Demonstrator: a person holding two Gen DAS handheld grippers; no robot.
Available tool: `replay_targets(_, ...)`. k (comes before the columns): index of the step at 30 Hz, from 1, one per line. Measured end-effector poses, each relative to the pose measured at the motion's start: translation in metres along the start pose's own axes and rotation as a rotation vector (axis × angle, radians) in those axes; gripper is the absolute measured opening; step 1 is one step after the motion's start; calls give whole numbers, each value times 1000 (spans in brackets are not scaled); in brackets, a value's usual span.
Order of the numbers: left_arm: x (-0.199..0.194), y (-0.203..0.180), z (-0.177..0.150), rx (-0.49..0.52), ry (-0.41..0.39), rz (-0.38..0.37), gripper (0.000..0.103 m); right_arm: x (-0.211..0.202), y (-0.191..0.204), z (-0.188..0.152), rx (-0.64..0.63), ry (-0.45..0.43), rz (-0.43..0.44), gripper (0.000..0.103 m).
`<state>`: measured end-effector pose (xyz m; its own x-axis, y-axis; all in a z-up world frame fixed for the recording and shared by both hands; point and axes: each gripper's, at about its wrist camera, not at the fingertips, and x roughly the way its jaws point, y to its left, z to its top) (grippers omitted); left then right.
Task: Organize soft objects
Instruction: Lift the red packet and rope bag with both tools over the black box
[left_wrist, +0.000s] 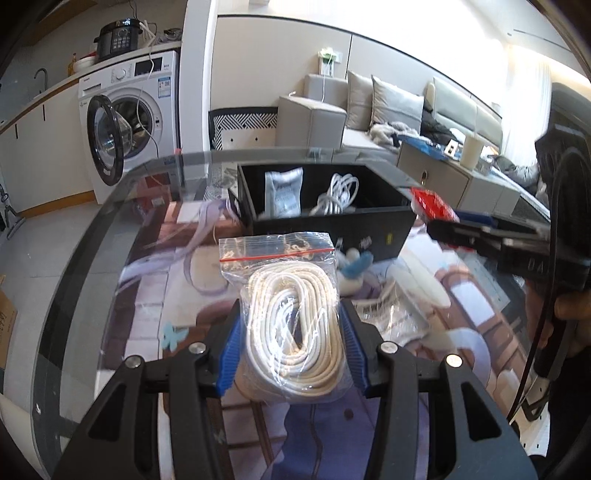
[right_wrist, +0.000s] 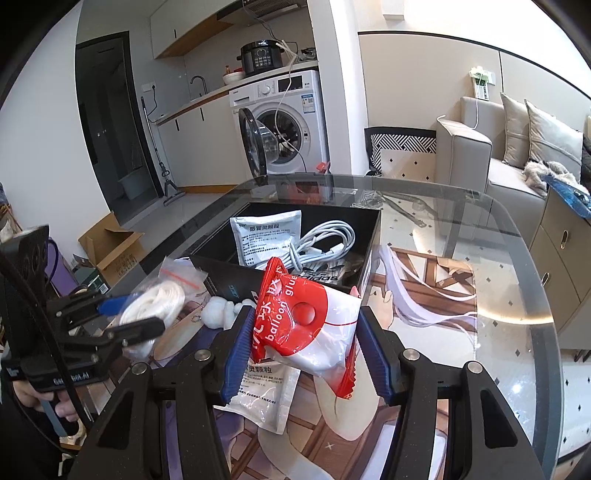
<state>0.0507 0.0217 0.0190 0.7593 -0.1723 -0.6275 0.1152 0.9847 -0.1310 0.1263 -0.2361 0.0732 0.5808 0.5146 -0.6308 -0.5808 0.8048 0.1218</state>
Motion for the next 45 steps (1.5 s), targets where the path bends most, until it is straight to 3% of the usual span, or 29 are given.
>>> replay_targets(23, 25, -8, 77, 46, -108, -39, 48, 9, 10, 36, -68, -60, -15, 56)
replay_targets(45, 80, -5, 91, 74, -52, -33, 48, 78, 4, 55, -120, 43, -8, 56)
